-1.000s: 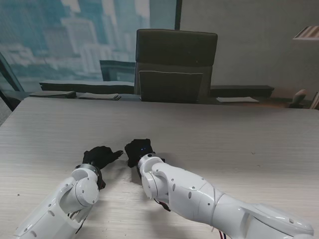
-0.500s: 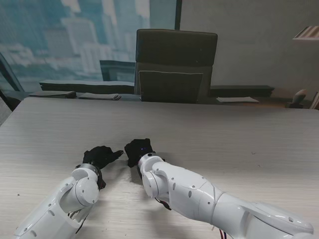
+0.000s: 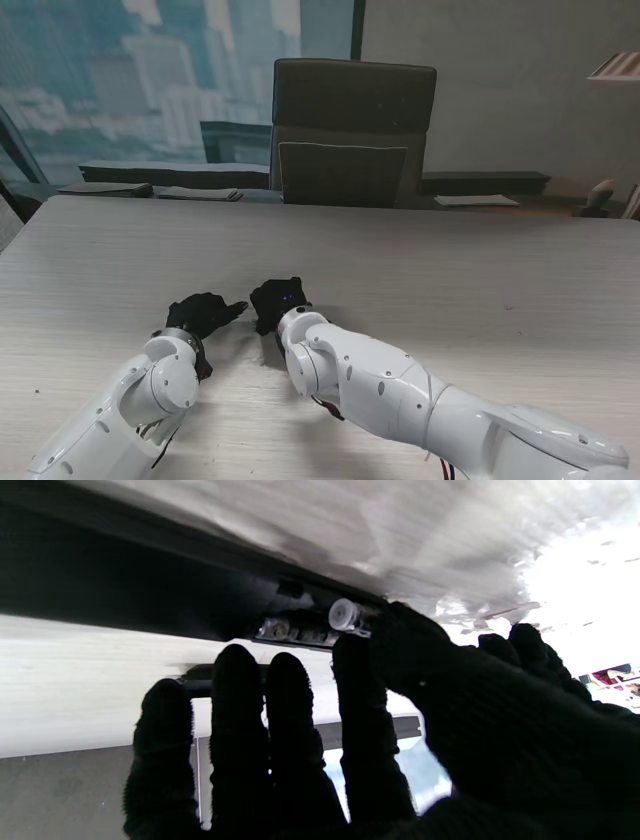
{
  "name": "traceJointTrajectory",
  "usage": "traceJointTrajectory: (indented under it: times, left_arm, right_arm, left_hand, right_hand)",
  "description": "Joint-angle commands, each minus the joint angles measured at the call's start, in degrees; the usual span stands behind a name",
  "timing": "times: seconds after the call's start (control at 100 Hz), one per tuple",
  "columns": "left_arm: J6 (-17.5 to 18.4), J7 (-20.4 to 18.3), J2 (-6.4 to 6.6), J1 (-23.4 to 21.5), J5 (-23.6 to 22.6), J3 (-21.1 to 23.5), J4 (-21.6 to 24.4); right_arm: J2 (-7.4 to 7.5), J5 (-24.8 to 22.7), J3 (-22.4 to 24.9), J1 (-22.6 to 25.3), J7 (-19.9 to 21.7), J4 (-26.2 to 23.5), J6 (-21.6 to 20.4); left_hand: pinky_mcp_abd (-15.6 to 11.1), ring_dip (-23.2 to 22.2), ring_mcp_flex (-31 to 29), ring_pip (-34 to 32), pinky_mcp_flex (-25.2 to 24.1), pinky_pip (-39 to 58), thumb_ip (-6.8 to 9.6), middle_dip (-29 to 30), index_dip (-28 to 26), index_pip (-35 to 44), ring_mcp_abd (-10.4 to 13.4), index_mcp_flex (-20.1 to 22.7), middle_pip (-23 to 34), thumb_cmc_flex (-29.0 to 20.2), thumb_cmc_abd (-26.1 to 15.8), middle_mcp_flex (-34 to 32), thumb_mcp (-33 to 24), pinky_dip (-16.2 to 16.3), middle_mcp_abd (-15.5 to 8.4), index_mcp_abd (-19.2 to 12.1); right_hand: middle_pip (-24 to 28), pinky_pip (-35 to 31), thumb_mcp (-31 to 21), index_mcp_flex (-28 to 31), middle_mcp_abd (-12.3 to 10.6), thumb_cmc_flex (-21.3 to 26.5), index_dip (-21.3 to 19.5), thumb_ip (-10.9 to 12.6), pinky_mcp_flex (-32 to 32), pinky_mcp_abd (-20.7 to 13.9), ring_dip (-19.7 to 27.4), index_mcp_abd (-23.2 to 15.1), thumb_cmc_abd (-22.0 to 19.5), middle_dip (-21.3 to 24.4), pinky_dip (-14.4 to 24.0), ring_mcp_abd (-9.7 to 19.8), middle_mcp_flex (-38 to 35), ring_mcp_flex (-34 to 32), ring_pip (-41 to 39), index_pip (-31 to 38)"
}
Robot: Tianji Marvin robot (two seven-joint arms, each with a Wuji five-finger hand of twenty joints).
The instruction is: Install the batteries into the remote control and close the cover
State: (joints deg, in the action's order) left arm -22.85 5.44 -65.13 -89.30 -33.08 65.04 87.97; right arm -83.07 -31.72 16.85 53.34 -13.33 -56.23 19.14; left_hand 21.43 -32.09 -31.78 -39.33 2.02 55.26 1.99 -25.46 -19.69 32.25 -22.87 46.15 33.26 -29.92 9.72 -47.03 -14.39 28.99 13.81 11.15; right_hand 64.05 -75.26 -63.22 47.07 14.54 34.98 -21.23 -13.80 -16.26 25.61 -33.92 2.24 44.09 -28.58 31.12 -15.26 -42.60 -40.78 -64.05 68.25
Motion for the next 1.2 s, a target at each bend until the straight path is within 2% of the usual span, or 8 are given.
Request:
traceJointTrajectory:
  times: [0.0, 0.56, 0.86, 1.19]
  left_arm:
    - [-0.1, -1.5, -0.09, -0.6, 0.5, -0.4, -1.0]
    - [-0.2, -1.5, -0.1, -0.6, 0.7, -0.4, -1.1]
    - [-0.2, -1.9, -0.04, -0.5, 0.8, -0.6, -1.1]
    - [-0.4, -2.1, -0.03, -0.4, 0.9, -0.7, -1.1]
  right_arm:
    - [-0.19, -0.1, -0.1, 0.1, 0.7, 0.0, -0.2]
    - [0.51, -1.1, -0.1, 0.5, 0.5, -0.6, 0.5]
    - [0.31, -0.9, 0.0, 0.5, 0.3, -0.2, 0.6]
    - [0.03, -0.9, 0.2, 0.3, -0.7, 0.6, -0.1]
  left_hand:
    - [-0.8, 3.1, 1.4, 5.5, -1.0, -0.4, 0.57, 0.7, 0.5, -0.7, -2.5, -0.4, -0.4, 0.2, -1.5, 0.9, 0.7, -0.9, 1.3, 0.7]
    - [-0.8, 3.2, 1.5, 5.6, -1.0, -0.4, 0.55, 0.8, 0.5, -0.7, -2.5, -0.4, -0.5, 0.1, -1.5, 0.9, 0.7, -0.9, 1.3, 0.7]
    - [-0.8, 3.2, 1.4, 5.6, -1.0, -0.4, 0.53, 0.8, 0.5, -0.8, -2.5, -0.4, -0.5, 0.1, -1.5, 0.9, 0.7, -0.9, 1.4, 0.8]
    - [-0.8, 3.1, 1.5, 5.6, -1.1, -0.5, 0.51, 0.8, 0.5, -0.8, -2.5, -0.3, -0.5, 0.1, -1.5, 1.0, 0.8, -0.9, 1.4, 0.6]
  right_hand:
    - [1.4, -2.0, -0.6, 2.0, 0.3, -0.3, -2.0, 2.5, 0.7, -1.1, -0.7, -2.6, -1.7, -1.1, -0.2, 0.2, 1.7, 1.1, -0.9, 4.5]
    - [0.6, -2.0, 0.3, -2.1, 0.5, -0.6, -1.0, 1.8, 0.7, -1.1, -0.6, -3.0, 0.3, -2.0, -0.2, 0.5, 2.9, 1.7, -0.6, 2.1]
    - [0.5, -1.9, 1.1, -1.9, 0.6, -1.2, -1.6, 1.6, 0.8, -1.1, -0.7, -3.1, -0.6, -2.3, -0.2, 0.4, 2.8, 1.7, -0.6, 2.7]
    - [0.4, -2.0, 2.3, -4.5, 0.7, -1.5, -2.1, 1.8, 0.8, -1.2, -0.7, -2.9, -0.7, -2.5, -0.2, 0.7, 3.6, 2.1, -0.6, 2.7]
